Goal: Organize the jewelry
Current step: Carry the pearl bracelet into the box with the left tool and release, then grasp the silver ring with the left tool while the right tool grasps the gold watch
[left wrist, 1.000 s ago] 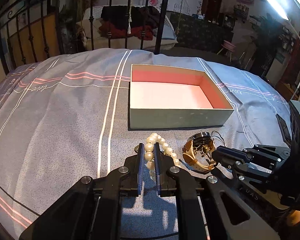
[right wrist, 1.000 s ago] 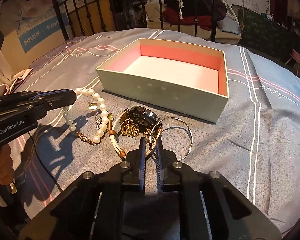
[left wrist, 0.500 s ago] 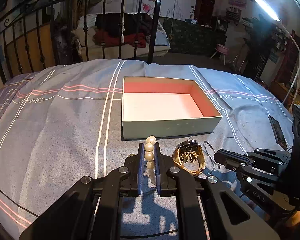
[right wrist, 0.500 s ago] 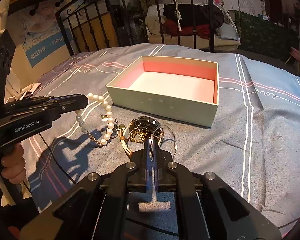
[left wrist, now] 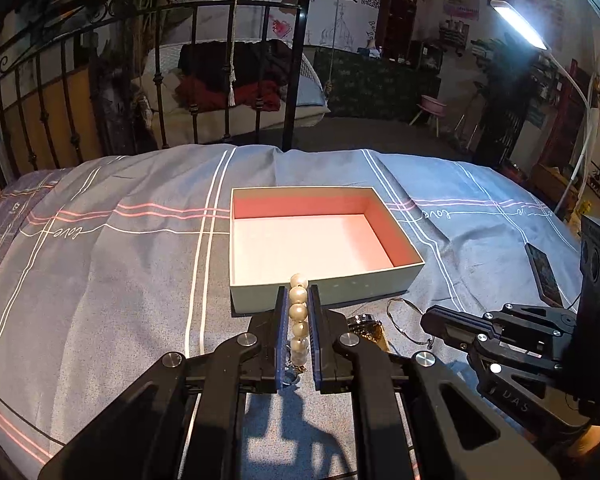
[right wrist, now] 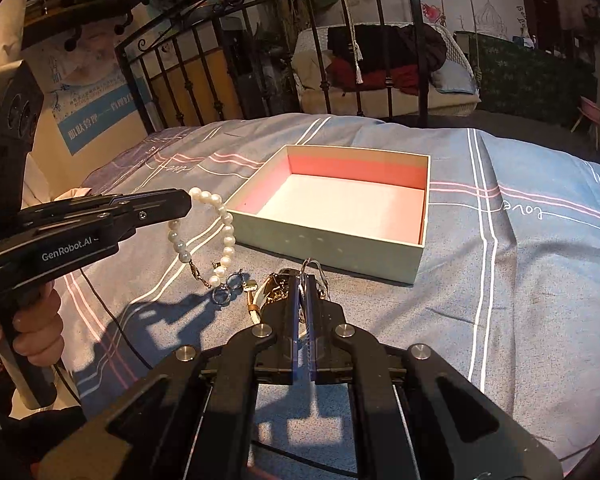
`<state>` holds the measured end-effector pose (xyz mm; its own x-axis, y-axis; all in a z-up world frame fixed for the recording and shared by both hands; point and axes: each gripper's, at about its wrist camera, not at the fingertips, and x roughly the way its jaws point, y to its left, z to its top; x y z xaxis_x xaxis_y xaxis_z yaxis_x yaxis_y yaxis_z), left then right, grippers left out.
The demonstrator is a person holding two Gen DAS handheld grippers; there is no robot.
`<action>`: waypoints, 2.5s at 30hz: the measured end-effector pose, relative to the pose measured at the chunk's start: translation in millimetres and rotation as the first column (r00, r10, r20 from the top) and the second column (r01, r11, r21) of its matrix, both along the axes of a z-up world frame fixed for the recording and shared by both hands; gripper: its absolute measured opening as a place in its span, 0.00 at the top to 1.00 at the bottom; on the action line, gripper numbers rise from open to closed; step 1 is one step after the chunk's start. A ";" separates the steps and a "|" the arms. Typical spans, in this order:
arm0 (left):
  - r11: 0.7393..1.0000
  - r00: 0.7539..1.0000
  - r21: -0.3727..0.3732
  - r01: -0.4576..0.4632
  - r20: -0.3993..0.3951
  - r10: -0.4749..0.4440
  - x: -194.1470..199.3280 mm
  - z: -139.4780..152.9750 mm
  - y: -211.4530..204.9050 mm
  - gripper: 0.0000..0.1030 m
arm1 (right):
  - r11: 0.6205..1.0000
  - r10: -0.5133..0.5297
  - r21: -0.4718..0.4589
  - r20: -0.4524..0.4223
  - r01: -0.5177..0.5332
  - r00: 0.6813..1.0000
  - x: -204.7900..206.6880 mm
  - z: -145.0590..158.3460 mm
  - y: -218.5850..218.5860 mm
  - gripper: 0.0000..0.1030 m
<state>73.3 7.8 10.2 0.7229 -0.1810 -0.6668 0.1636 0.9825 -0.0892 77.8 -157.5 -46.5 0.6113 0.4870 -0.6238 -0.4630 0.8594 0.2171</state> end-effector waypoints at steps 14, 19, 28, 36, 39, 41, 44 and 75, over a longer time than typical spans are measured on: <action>0.999 1.000 0.027 0.017 0.015 -0.017 76.8 20.1 -20.1 0.91 | 0.999 -0.048 0.025 0.066 0.046 0.997 72.9 40.5 0.9 0.96; 0.999 0.999 0.047 0.006 -0.041 -0.004 112.1 5.2 -31.3 0.91 | 0.995 -0.101 -0.014 0.043 0.102 0.994 114.2 33.6 2.0 0.96; 0.995 0.994 0.099 -0.021 -0.107 0.032 131.2 -23.7 -27.5 0.91 | 0.986 -0.105 -0.129 0.003 0.104 0.995 134.1 4.9 17.5 0.96; 0.994 0.994 0.109 -0.028 -0.104 0.039 127.8 -24.8 -17.0 0.74 | 0.976 -0.102 -0.195 0.002 0.101 0.995 129.6 -9.8 28.0 0.94; 0.995 0.995 0.100 -0.030 -0.088 0.039 118.8 -18.7 -8.5 0.53 | 0.975 -0.117 -0.189 0.016 0.118 0.993 119.9 -7.5 26.4 0.51; 0.996 0.997 0.083 -0.033 -0.072 0.039 107.9 -13.6 -0.1 0.42 | 0.973 -0.145 -0.175 0.058 0.153 0.988 107.1 -1.4 22.4 0.30; 0.997 0.998 0.070 -0.043 -0.047 0.047 83.5 -10.1 13.6 0.32 | 0.976 -0.159 -0.138 0.077 0.168 0.984 85.7 4.8 13.1 0.30; 0.997 0.986 0.076 0.016 -0.168 -0.003 2.0 -85.9 -1.7 0.83 | 0.977 -0.119 -0.187 -0.062 0.105 0.991 5.7 -53.3 22.1 0.22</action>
